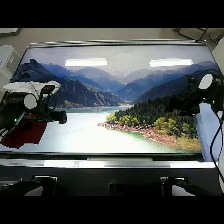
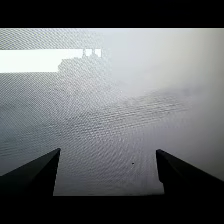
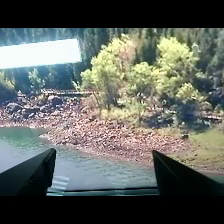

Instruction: Fold the clothes and pants, and hang the long-sleeved shirts on hangers.

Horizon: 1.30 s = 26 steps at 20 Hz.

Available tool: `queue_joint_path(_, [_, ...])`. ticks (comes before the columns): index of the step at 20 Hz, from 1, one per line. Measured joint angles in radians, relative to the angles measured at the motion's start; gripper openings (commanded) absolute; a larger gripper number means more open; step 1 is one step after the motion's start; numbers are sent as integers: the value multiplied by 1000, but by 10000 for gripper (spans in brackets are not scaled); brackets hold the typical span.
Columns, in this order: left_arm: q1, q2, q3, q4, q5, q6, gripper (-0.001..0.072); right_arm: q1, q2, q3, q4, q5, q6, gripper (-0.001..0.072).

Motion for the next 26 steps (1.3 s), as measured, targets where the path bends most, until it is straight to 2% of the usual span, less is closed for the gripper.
queue_joint_path(17, [-2,-2,0,-2,2,0,707,0,0,0,3,-4,2,688])
queue_joint_path(26, [0,-10,1,-11,8,0,712,0,0,0,8,-110,-1,687])
